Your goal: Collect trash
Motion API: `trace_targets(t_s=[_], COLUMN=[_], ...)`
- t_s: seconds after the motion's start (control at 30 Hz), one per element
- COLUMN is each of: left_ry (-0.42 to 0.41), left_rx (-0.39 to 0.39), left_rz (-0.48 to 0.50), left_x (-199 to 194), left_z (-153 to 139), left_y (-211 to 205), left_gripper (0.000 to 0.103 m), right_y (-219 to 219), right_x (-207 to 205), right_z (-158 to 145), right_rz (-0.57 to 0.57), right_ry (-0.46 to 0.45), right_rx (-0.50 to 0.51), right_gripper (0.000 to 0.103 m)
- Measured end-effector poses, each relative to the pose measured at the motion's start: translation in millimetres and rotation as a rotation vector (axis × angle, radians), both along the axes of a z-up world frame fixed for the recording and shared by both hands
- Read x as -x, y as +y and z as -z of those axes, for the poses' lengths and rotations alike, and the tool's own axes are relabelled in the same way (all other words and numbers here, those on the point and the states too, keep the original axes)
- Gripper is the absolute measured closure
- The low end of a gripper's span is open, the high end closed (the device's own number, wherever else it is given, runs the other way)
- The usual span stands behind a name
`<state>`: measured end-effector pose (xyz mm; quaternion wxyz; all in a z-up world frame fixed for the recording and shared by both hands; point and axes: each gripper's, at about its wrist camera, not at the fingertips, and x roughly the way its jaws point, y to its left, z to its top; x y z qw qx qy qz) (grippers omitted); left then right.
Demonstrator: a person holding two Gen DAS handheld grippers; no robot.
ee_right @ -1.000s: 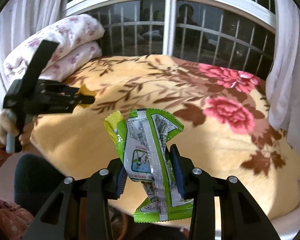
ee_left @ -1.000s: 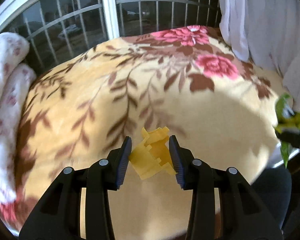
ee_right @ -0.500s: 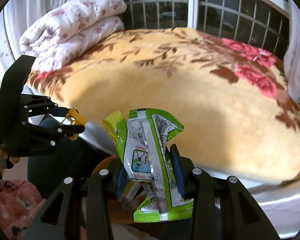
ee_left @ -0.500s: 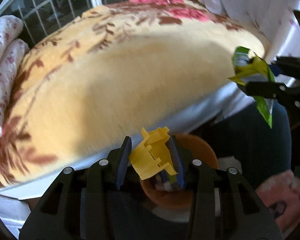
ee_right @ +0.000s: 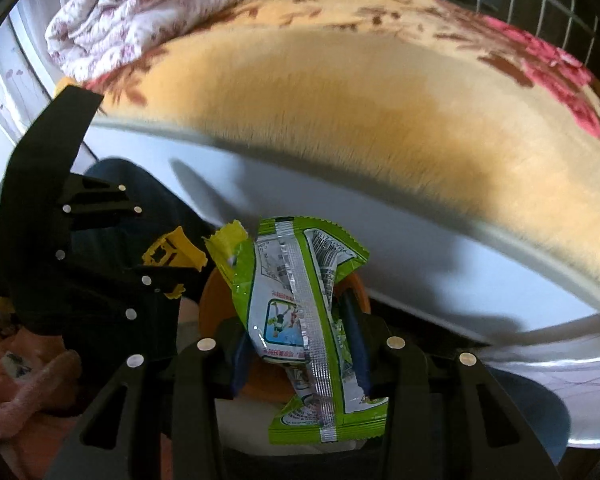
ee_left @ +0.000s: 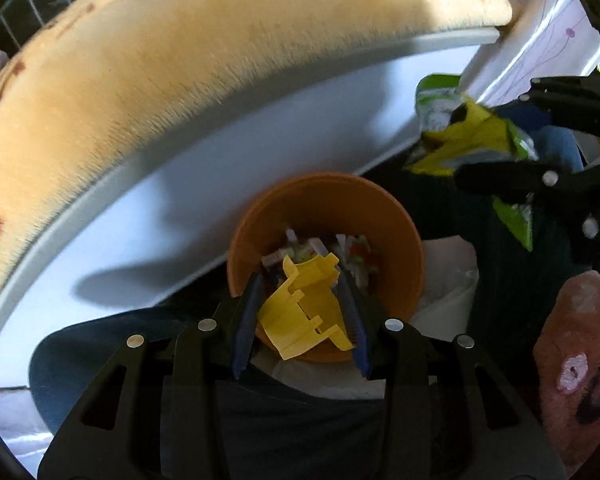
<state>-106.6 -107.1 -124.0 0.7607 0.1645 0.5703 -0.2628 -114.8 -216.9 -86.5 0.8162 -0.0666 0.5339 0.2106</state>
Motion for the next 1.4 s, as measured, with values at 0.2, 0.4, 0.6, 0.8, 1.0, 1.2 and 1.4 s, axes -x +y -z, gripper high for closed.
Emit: trace_targets(t_s=[0.2,0.4,0.6,0.8,1.0,1.2,1.4], left_ry=[0.049,0.033,0.010,-0.079,-0.298,-0.495,-0.608], left_rx=[-0.014,-0.017,-0.023,0.004,0.063,0.128,0.173], left_rz=[-0.005,-0.023,-0.059,-0.121,-0.257,-0.394,-0.472], left_x=[-6.2,-10.9,-12.8,-16.8,-27.0,-32.1,-31.8], left_z=[12.1,10.4,5.3,-22.6,-80.4,-135.9,-173.3], left_y=[-0.8,-2.8,1.4,7.4,19.5,35.9,47.5], left_gripper=[0.031,0.025,0.024,0.024,0.024,0.019,0.016], right_y=[-4.0,-16.4,-26.4,-34.0,-36.1,-35.9,-41.7], right_x=[-5.1,-8.0,-9.6,-12.9,-18.2,-22.4,-23.8], right_z=[11.1,3.6,-14.1,-38.6,-77.3,-115.9,-147.8], right_rz=[0.033,0.081,0.126,0.180,0.233,0.288,0.324], right_ry=[0.029,0.012,-0.037,-0.130,-0.300,-0.467,-0.576], right_rx=[-0.017,-0.044,-0.062,-0.072,-0.065,-0.087,-0.116], right_gripper=[0.037,0.027,0.024,0.020,0.016,0.009,0.008])
